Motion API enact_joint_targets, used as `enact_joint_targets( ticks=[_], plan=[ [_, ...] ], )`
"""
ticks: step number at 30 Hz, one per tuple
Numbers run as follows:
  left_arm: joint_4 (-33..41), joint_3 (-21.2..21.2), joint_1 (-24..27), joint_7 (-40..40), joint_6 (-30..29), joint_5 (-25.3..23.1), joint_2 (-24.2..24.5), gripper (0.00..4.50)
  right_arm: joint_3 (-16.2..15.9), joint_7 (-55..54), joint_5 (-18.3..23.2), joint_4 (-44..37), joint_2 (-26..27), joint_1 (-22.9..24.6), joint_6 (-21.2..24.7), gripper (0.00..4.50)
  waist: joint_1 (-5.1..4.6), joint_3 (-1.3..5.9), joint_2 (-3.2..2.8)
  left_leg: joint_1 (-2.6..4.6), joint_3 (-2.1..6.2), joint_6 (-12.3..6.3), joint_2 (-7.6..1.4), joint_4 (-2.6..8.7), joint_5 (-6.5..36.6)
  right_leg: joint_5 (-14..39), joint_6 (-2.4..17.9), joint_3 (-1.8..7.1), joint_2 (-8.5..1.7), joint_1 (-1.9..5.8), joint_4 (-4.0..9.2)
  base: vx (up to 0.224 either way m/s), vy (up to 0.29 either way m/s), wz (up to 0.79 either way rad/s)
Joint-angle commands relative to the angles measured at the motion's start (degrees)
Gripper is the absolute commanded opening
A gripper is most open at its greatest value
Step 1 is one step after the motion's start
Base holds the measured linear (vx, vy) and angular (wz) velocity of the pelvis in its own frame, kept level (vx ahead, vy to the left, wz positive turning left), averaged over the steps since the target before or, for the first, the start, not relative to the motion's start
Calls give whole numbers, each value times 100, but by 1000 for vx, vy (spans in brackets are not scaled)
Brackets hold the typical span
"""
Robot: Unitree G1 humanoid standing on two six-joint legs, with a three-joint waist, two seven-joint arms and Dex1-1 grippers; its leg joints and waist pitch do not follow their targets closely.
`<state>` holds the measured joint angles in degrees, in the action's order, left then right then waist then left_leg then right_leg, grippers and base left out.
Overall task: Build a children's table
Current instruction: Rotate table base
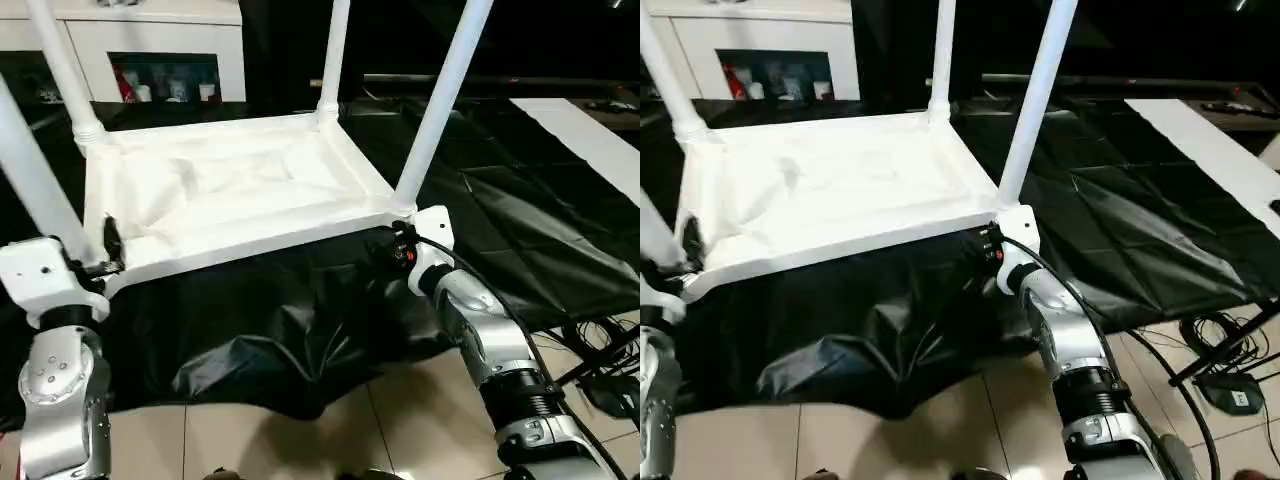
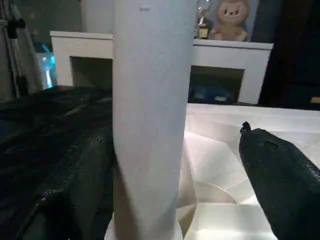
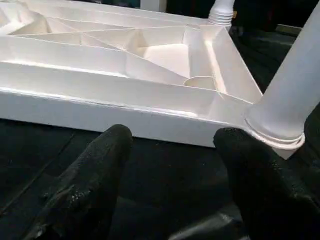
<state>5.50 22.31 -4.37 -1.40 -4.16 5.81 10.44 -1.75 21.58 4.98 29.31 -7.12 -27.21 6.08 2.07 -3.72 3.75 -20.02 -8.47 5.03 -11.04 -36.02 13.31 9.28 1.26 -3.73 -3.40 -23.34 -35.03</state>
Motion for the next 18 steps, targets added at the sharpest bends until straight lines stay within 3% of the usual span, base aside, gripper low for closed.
enact_joint_targets(
  ticks=[1,3,4,5,7,8,9,10,11,12,13,14,15,16,17,18],
  plan=[
    [-119,-71,-220,-1,-265,10,70,440,32,2,19,69,-27,-124,-31,318,-2,408,-135,3,-25,-136,-160,506,870,1196,959,297,-376,202,377,70,-29,8],
    [-157,-71,-308,26,-404,57,114,440,35,-4,16,144,1,-168,-20,318,13,426,-122,-41,-25,-206,-160,501,502,720,1055,292,-373,257,312,62,-17,2],
    [-159,-126,-355,241,-516,178,200,440,31,-81,-34,323,23,-266,23,318,20,445,-172,-29,-33,-302,-162,480,114,158,1247,282,-364,257,241,58,-11,0],
    [-159,-126,-355,241,-516,178,200,440,31,-81,-34,323,23,-266,23,318,21,441,-169,-48,-38,-310,-151,484,118,114,1298,276,-351,266,232,0,0,0],
    [-43,-246,-303,921,-606,639,361,440,7,-268,-170,718,40,-481,115,318,57,441,-193,-2,-65,-318,-151,482,178,73,1448,271,-349,238,230,0,0,0],
    [-29,-248,-292,967,-614,682,367,440,4,-277,-179,737,40,-491,118,318,63,425,-191,0,-80,-305,-155,491,283,174,1446,273,-342,229,252,0,0,0],
    [156,-243,-155,1364,-740,1103,408,440,-12,-315,-223,865,32,-563,166,318,83,418,-227,13,-76,-251,-167,498,373,269,1443,275,-353,225,245,0,0,0],
    [156,-243,-155,1364,-740,1103,408,440,-12,-315,-223,865,32,-563,166,318,100,405,-220,25,-85,-154,-183,518,578,456,1411,271,-348,218,270,0,0,0],
    [314,-248,-40,1645,-915,1430,440,440,-18,-326,-240,930,24,-599,201,318,113,396,-218,55,-97,-66,-194,525,779,582,1385,279,-351,197,274,0,0,0],
    [698,-401,275,2331,-1364,2021,607,440,-36,-374,-293,1140,-8,-690,336,318,111,386,-180,29,-97,3,-204,544,898,770,1345,283,-366,224,264,0,0,0],
    [698,-401,275,2331,-1364,2021,607,440,-36,-374,-293,1140,-8,-690,336,318,112,376,-195,25,-101,50,-203,554,960,884,1319,281,-360,217,270,0,0,0],
    [850,-476,394,2595,-1577,2234,681,440,-45,-399,-327,1253,-23,-734,331,318,110,358,-137,88,-151,97,-209,555,1203,1152,1226,282,-337,148,326,0,0,0],
    [1033,-604,547,2924,-1735,2422,814,440,-37,-446,-349,1403,-35,-800,349,318,114,351,-154,90,-150,113,-207,557,1275,1241,1206,289,-338,143,324,0,0,0],
    [1153,-691,644,3151,-1871,2573,916,440,-16,-491,-359,1552,-45,-870,310,318,110,341,-114,88,-174,133,-208,563,1354,1419,1122,292,-334,135,357,0,0,0],
    [1187,-719,673,3221,-1913,2620,950,440,-7,-507,-360,1604,-47,-895,294,318,112,348,-139,82,-160,151,-212,562,1369,1474,1110,295,-347,142,330,0,0,0],
    [1347,-849,755,3588,-2063,2865,1152,440,38,-572,-366,1878,-72,-1039,316,318,97,334,-83,82,-172,166,-207,566,1434,1692,979,297,-337,126,369,0,0,0]
  ],
)
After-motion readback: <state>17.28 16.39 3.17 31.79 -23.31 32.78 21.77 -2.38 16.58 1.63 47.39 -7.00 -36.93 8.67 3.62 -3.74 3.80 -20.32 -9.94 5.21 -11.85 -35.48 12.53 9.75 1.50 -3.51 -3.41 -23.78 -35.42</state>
